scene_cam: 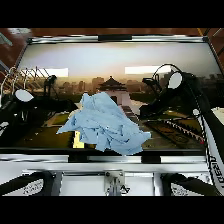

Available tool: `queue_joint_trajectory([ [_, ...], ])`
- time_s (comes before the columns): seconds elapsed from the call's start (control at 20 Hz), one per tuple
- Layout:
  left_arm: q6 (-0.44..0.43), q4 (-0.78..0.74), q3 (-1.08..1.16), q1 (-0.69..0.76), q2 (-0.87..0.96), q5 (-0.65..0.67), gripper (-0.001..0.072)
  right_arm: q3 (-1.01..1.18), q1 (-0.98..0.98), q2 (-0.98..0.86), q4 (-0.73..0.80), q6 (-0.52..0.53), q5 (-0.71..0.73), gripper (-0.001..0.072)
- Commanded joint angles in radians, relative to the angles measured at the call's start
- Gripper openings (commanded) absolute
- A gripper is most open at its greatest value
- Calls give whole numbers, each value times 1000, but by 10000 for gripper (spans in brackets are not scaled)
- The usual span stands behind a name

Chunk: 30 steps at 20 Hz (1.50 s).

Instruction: Fold the shirts.

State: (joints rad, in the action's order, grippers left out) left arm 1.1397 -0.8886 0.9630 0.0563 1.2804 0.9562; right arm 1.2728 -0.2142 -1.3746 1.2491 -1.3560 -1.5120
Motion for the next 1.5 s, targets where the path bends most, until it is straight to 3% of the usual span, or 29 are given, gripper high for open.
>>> queue_joint_trajectory([
  [0.0,-2,-17,2,53,91,-56,536,3,-18,-6,30,-35,-4,506],
  [0.05,-2,-17,2,54,114,-59,536,3,-18,-6,45,-48,-5,524],
  [0.1,-2,-17,2,54,129,-61,535,3,-18,-6,55,-63,-8,625],
  [0.25,-2,-17,2,60,159,-59,526,-4,-17,-6,66,-93,-5,639],
  [0.3,-2,-17,2,61,165,-59,442,-19,-17,-6,67,-101,-6,639],
  [0.4,-3,-17,4,63,166,-45,185,-83,-17,-6,47,-122,-6,639],
  [0.5,-39,-17,31,60,164,24,55,-167,-18,-6,-35,-125,1,638],
  [0.6,-90,-17,80,60,156,115,54,-242,-18,-6,-137,-125,49,638],
  [0.8,-99,-17,150,61,93,212,53,-273,-18,8,-277,-114,114,638],
  [1.15,-99,-17,154,61,-63,234,53,-274,-118,35,-225,-48,240,638],
  [1.45,-99,-17,154,61,-160,234,53,-273,-163,29,-185,-58,390,638],
])
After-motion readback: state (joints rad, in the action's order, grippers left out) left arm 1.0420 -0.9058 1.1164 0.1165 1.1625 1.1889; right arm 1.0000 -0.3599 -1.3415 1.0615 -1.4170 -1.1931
